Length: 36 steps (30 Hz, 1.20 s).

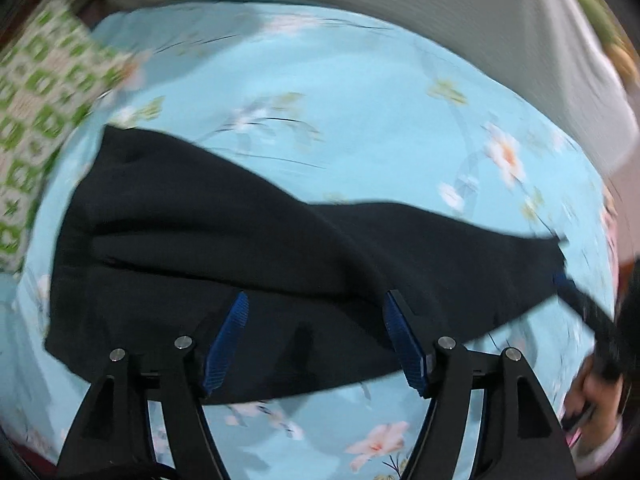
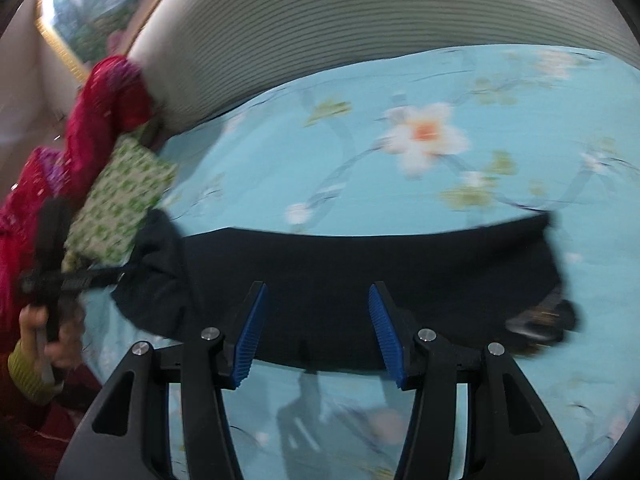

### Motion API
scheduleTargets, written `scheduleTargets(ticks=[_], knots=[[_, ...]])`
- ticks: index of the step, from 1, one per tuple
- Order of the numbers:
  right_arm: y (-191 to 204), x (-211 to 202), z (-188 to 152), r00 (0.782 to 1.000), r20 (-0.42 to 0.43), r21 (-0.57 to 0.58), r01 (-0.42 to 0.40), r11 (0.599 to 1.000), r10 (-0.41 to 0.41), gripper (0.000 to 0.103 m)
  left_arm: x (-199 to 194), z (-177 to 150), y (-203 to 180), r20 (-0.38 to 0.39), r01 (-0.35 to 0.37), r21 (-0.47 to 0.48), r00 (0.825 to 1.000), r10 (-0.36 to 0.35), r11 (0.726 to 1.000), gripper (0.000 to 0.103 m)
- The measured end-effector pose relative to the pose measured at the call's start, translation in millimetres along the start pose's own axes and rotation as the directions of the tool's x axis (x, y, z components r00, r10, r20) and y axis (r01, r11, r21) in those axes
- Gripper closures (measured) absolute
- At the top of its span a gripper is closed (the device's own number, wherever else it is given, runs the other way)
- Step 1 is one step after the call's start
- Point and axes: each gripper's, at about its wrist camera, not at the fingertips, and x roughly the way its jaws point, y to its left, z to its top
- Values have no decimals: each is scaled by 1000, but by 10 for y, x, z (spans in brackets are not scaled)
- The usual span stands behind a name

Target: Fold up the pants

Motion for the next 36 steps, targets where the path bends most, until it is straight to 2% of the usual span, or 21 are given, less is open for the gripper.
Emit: scheduleTargets(ticks=[3,7,9,12,17,21,23,25,26,27,28,29,30,31,33,34,36], knots=[[288,230,36,996,-49,-49,-71,996,69,49,51,251,207,-39,-51,-79,998,48,996,33],[691,493,105,983,-107,-123,-160,979,147,49,174,579,432,-109,-79,-185,992,59,980,33],[934,665,143,970,-151,-165,-216,962,192,49,256,709,541,-161,-84,-231,986,47,969,33],[1227,908,169,953,-210,-234,-264,936,217,49,393,910,688,-225,-109,-285,973,44,952,32],[1492,1296,210,936,-284,-296,-293,909,209,49,591,1091,771,-288,-195,-266,951,115,944,31],[1563,1544,213,925,-330,-323,-298,898,189,49,696,1158,766,-304,-180,-285,949,89,941,31],[1555,1642,213,919,-348,-326,-303,896,184,49,752,1191,747,-309,-192,-274,945,103,943,29],[1579,1694,195,916,-358,-332,-306,892,181,49,862,1184,706,-333,-221,-253,934,129,942,30],[1582,1723,190,914,-364,-336,-307,890,177,49,917,1172,700,-342,-239,-235,928,150,942,38],[1585,1745,181,913,-369,-342,-308,888,175,50,961,1162,680,-343,-251,-218,925,167,943,53],[1591,1763,180,914,-369,-351,-305,885,169,55,970,1138,683,-337,-252,-210,926,172,945,64],[1591,1780,177,917,-368,-365,-298,882,157,64,968,1113,696,-328,-248,-209,929,171,946,87],[1589,1782,176,918,-368,-379,-291,879,145,70,921,1067,718,-300,-236,-219,940,165,947,91],[1579,1769,185,920,-367,-390,-285,876,136,83,856,1013,735,-270,-223,-229,950,159,947,93],[1559,1739,221,922,-361,-395,-287,873,139,96,685,916,760,-206,-190,-251,969,140,949,98],[1548,1701,244,921,-358,-391,-300,870,157,97,551,842,771,-154,-155,-267,981,117,951,98],[1574,1598,276,923,-343,-402,-314,860,176,97,296,689,819,-55,-94,-288,995,82,953,99]])
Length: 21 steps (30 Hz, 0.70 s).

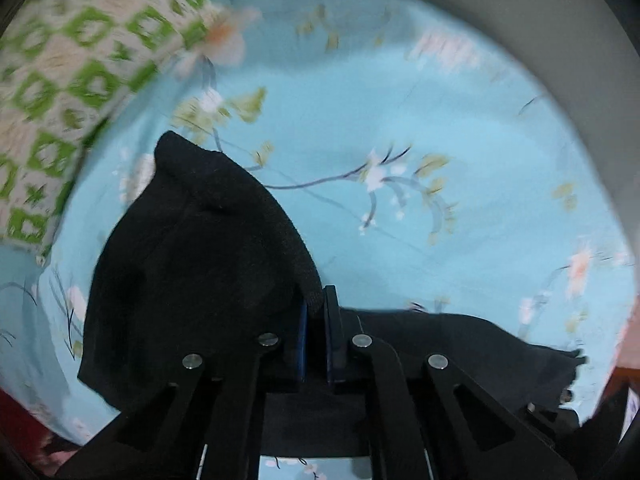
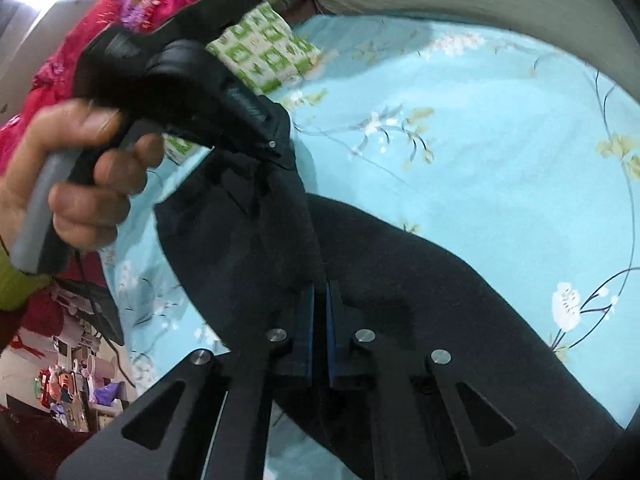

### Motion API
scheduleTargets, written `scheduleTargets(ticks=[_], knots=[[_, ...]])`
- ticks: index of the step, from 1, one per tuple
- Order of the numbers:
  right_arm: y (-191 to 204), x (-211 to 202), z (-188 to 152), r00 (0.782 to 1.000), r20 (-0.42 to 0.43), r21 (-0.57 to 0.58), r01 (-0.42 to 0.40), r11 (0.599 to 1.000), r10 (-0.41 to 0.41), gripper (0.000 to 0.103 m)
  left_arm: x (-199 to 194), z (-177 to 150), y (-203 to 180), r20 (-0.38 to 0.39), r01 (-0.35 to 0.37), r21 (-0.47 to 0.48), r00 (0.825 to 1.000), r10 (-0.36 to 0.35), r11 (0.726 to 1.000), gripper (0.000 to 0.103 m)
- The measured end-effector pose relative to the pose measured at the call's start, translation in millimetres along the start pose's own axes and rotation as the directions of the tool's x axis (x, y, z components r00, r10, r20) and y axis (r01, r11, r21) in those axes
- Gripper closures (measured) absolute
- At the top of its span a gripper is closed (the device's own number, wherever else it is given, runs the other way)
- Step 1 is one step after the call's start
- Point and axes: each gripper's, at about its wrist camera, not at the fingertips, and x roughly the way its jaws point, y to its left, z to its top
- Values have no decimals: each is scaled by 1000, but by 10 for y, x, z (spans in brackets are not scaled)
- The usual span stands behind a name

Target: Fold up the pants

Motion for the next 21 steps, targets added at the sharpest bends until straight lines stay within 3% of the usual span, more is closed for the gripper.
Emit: scheduleTargets(ticks=[4,9,14,21], knots=[[208,-186,10,998,35,-66,-50,997,52,97,-404,-414,301,136,84,-47,988,-77,995,99],[508,-180,-31,997,12,-160,-67,985,70,97,-606,-934,710,209,173,-131,967,-143,976,99],[645,84,-161,997,-61,-200,-59,978,48,97,-438,-1312,1122,217,240,-207,956,-195,948,99],[692,331,-222,991,-132,-227,-49,973,20,97,-218,-1550,1369,205,282,-259,951,-233,924,99]])
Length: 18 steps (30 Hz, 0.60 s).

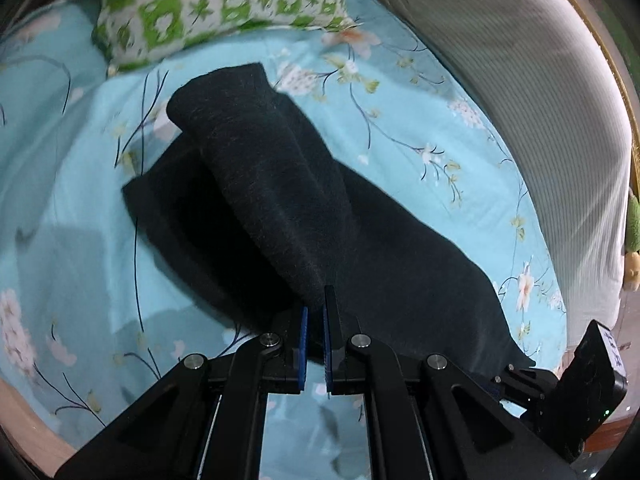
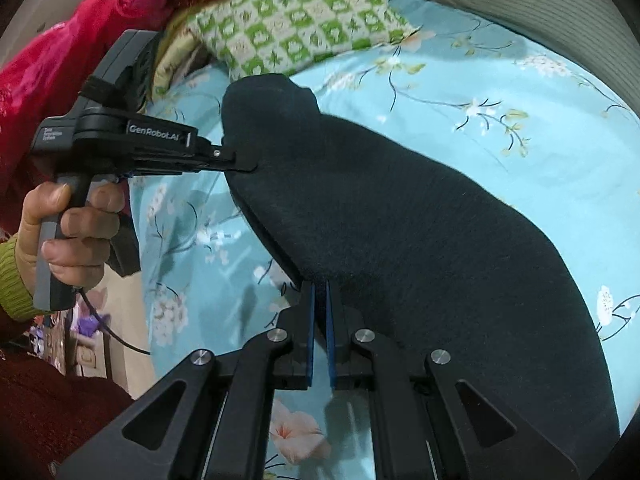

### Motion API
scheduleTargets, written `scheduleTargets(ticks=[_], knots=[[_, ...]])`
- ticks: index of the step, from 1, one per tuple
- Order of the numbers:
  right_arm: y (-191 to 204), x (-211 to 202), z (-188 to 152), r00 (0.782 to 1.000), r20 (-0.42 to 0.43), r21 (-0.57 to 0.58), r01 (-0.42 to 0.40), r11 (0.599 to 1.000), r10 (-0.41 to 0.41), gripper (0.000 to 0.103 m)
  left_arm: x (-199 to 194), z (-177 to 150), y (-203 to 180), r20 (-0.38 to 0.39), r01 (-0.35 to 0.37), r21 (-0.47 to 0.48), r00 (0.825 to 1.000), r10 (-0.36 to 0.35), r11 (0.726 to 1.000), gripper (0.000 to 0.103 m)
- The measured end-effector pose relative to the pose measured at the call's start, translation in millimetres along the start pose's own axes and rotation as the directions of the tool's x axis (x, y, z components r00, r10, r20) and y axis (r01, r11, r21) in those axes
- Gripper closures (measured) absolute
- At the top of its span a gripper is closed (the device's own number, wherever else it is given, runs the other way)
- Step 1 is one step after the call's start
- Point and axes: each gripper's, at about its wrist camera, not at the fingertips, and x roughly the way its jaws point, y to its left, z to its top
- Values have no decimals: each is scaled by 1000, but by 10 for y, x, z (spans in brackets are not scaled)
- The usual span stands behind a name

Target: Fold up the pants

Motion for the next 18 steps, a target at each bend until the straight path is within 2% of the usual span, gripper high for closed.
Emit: scheduleTargets(ticks=[7,13,16,18], knots=[[28,123,-35,999,-51,-15,5,1000,-5,97,79,-99,110,-14,7,2,1000,-7,1000,99],[4,250,-113,994,-110,5,-7,1000,7,97,265,-237,269,-73,-11,1,997,11,1000,98],[-77,273,-133,992,-118,71,-33,997,41,94,245,-254,296,-91,-3,-3,996,2,1000,94],[-128,233,-124,992,-104,112,-56,992,68,90,193,-232,308,-102,-11,-7,995,10,1000,83]])
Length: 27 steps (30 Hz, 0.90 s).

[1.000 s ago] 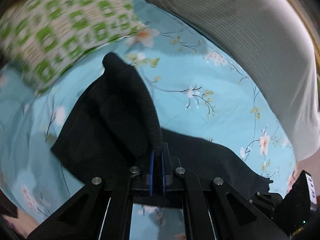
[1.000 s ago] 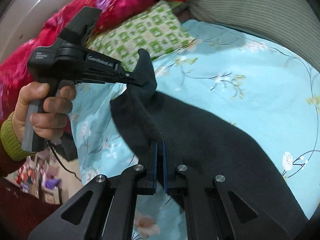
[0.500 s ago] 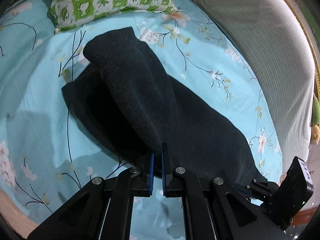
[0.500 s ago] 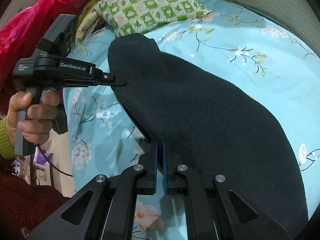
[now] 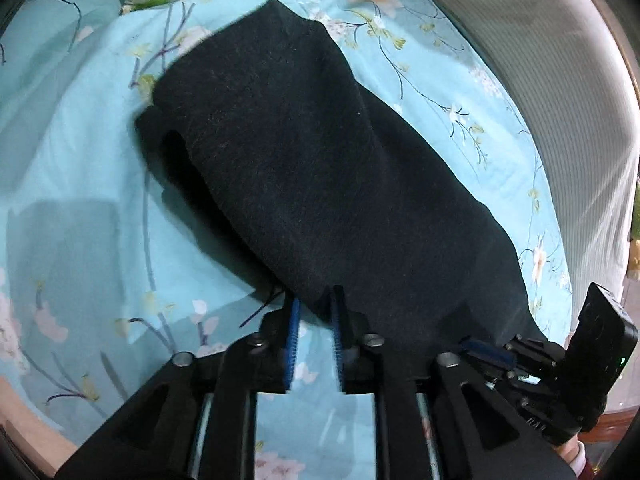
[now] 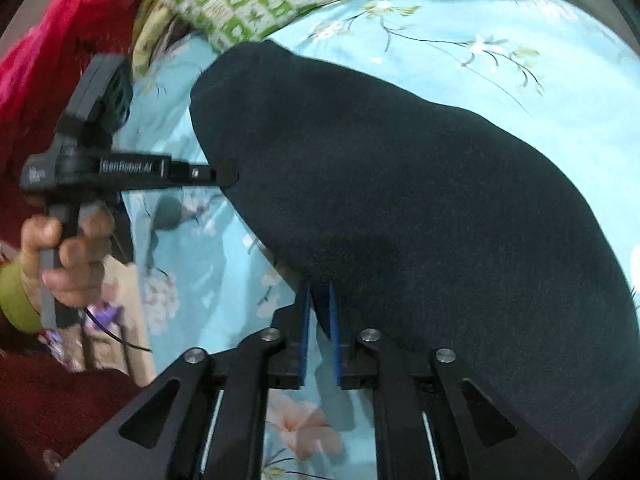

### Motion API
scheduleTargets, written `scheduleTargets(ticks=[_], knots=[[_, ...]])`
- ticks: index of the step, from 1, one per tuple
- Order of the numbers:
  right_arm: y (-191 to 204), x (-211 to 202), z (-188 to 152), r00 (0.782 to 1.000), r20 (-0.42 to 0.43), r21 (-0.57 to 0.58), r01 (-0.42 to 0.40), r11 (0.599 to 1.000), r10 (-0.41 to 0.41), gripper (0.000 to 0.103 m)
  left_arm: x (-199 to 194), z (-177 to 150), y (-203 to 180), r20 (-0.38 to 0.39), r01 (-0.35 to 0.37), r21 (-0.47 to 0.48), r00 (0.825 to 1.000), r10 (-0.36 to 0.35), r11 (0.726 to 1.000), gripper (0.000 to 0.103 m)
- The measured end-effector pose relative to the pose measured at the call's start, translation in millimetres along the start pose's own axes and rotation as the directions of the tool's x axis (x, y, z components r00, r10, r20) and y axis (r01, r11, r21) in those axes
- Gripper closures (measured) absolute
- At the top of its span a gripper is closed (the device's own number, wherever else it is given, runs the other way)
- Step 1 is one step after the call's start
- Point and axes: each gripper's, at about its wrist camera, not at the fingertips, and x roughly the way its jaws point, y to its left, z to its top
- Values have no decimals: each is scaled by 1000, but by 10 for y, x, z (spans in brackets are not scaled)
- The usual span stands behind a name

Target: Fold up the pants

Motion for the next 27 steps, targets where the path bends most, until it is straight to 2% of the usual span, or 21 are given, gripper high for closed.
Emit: scheduleTargets(ticks=[1,3,5,7,8,11,13,16,21,25,27], knots=[[-18,-41,8,1000,13,17,-8,1000,8,87,-41,18,19,-3,-5,-5,1000,5,1000,80],[-65,-169,30,998,54,55,-31,998,28,80,-132,59,52,-4,-21,-24,1000,21,999,51],[-134,-323,66,993,104,99,-67,993,56,60,-253,113,111,27,-46,-50,999,47,998,45],[-254,-502,127,982,174,151,-97,984,70,52,-331,180,179,40,-76,-78,996,79,994,42],[-306,-565,157,977,201,168,-109,980,75,52,-345,210,209,40,-90,-92,995,94,992,36],[-519,-695,289,969,246,221,-90,971,34,52,-361,317,324,48,-126,-135,990,133,983,36],[-671,-715,412,968,250,246,-51,968,-13,52,-338,390,399,36,-143,-156,988,150,977,36],[-846,-651,563,972,231,272,-26,962,-40,52,-292,476,455,28,-145,-167,988,151,975,36],[-1116,-384,772,990,133,240,17,971,-50,52,-149,546,534,5,-162,-169,986,165,972,36],[-1157,-6,823,1000,7,186,14,982,-16,52,-61,587,537,25,-154,-153,987,160,976,36],[-1125,141,783,999,-28,144,35,989,-32,52,-23,597,513,40,-158,-134,985,165,978,36]])
